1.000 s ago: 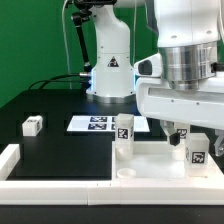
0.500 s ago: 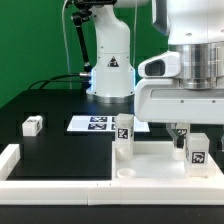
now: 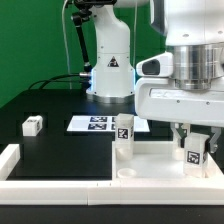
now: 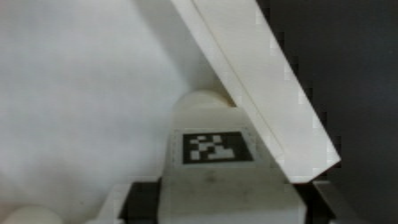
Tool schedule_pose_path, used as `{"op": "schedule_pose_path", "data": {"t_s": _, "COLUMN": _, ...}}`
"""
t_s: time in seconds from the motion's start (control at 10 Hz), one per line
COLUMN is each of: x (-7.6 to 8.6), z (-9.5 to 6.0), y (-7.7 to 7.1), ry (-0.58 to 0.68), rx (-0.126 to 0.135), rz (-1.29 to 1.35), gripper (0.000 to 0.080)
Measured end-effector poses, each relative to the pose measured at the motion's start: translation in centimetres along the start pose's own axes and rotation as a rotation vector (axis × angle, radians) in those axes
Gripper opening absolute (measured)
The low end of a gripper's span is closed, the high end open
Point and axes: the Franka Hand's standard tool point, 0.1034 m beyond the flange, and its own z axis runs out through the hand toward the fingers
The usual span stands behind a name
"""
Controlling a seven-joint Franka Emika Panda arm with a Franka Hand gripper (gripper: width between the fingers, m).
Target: Assemble square table
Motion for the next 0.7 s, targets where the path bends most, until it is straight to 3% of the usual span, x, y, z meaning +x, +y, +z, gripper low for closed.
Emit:
{"op": "schedule_pose_path", "data": {"t_s": 0.2, "x": -0.02, "z": -0.09, "y": 0.00, "ry": -0.009, "rx": -0.001, "rz": 0.298, "gripper": 0.0295}}
{"op": "schedule_pose_path", "data": {"t_s": 0.5, "x": 0.30, "z": -0.14, "y": 0.15, "ry": -0.055, "rx": 0.033, "rz": 0.813, "gripper": 0.0295}}
{"op": "schedule_pose_path", "data": {"t_s": 0.7, "x": 0.27, "z": -0.10, "y": 0.14, "ry": -0.068, "rx": 0.041, "rz": 0.930, "gripper": 0.0295}}
